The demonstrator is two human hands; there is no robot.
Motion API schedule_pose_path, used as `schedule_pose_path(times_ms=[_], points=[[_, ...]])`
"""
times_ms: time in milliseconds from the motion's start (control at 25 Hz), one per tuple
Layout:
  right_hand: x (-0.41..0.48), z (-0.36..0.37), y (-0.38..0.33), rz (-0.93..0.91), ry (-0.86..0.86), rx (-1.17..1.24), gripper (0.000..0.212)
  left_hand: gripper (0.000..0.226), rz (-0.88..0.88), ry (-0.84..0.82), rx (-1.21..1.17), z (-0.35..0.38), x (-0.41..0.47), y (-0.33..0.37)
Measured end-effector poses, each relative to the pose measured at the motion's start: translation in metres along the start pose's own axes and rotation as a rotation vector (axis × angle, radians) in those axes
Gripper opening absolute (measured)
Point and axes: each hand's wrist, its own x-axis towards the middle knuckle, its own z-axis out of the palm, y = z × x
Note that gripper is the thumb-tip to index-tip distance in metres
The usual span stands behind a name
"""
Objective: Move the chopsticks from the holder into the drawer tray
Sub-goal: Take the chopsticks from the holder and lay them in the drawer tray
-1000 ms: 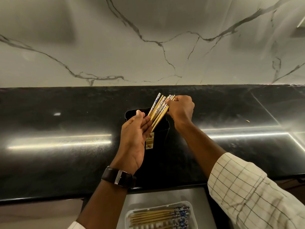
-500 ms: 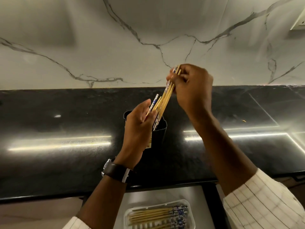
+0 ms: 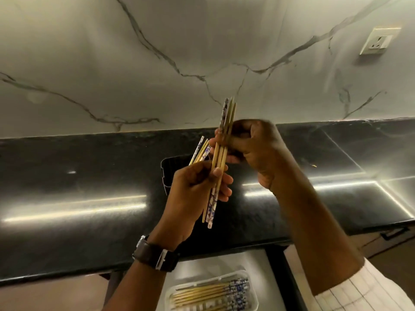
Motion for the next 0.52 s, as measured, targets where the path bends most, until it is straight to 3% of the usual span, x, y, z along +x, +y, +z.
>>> schedule_pose_path(times_ms=[120, 240, 320, 520], points=[[-0.008, -0.003, 0.018, 0.093, 0.204, 0.056, 0.013, 0.022, -0.136, 0.043, -0.043, -0.003, -0.011, -0.016], [-0.016, -0.015, 0.022, 0.010, 0.486, 0.332, 0.015, 0.023, -0.256, 0.319, -0.050, -0.014, -0.024, -0.034], [-0.029, -0.012, 0.030, -0.088, 0.552, 0.502, 0.017, 0.025, -0.344, 0.458, -0.213, -0.015, -0.035, -0.044], [-0.073, 0.038, 0.073, -0.013, 0.613, 0.796, 0.020, 0.030, -0.441, 0.433, -0.715, 0.009, -0.042, -0.042]])
